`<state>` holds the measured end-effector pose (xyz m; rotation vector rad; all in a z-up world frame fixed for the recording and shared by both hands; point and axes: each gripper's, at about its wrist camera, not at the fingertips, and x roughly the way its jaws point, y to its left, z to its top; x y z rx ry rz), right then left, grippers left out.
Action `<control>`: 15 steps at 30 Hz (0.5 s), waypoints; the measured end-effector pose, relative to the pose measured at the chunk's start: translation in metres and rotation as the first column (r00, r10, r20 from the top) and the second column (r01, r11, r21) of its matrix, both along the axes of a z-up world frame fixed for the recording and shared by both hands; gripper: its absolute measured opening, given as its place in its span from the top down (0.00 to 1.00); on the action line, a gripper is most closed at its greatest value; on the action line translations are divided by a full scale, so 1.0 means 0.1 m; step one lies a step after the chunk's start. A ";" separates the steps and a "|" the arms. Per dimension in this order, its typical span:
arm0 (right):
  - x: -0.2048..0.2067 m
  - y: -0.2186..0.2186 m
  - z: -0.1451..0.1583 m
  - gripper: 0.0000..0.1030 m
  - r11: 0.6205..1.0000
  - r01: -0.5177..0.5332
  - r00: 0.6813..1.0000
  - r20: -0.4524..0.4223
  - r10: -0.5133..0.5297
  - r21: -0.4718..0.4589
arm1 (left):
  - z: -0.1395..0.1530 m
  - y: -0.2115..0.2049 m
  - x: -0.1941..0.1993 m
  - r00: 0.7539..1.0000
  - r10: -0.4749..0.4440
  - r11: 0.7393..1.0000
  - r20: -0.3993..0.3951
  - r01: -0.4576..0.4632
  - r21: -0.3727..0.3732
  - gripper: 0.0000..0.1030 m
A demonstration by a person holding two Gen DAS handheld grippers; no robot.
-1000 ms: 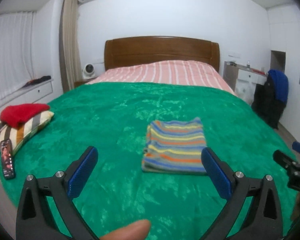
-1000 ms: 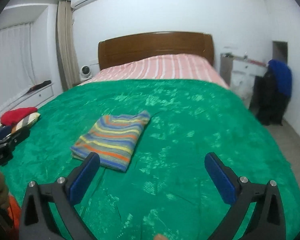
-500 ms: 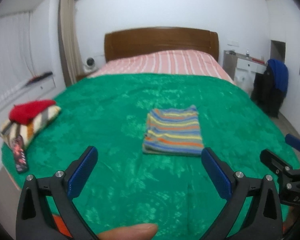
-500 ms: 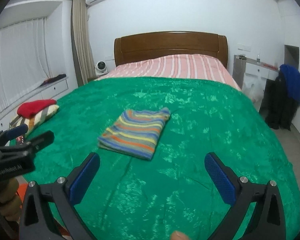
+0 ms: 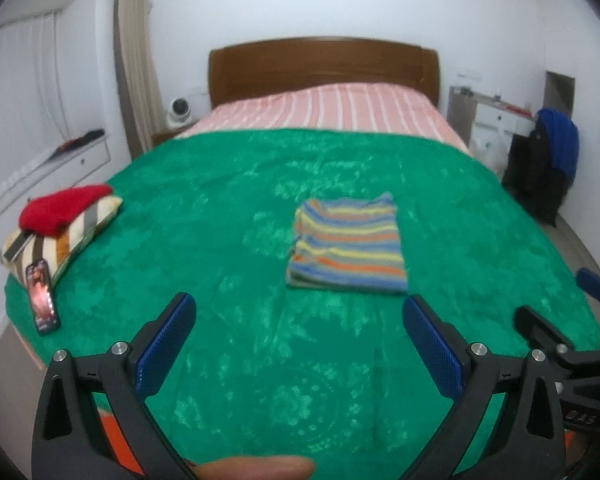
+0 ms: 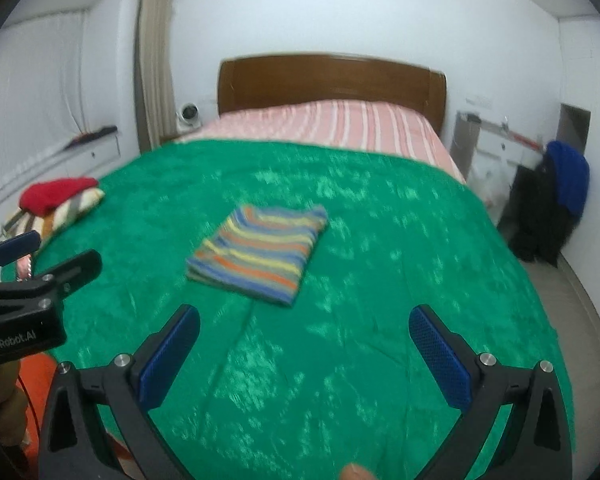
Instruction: Fold small clothes
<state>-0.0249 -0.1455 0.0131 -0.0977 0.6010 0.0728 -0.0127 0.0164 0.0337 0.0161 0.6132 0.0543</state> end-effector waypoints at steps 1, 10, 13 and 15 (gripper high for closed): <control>0.00 -0.01 -0.01 0.00 1.000 0.006 1.000 -0.010 -0.006 0.000 | -0.03 0.00 0.02 1.000 -0.002 1.000 -0.014 0.002 0.003 0.00; -0.02 -0.14 -0.03 0.00 0.998 0.056 0.998 -0.030 -0.057 -0.003 | -0.09 -0.01 0.03 0.999 0.006 1.000 -0.037 -0.007 -0.029 0.00; -0.02 -0.15 -0.03 0.00 0.998 0.057 0.998 -0.029 -0.057 -0.004 | -0.09 -0.02 0.03 0.999 0.013 1.000 -0.035 -0.014 -0.014 0.00; -0.01 -0.14 -0.03 0.00 0.998 0.055 0.998 -0.033 -0.056 -0.005 | -0.10 -0.05 0.03 1.000 0.004 1.000 -0.031 -0.004 0.002 0.00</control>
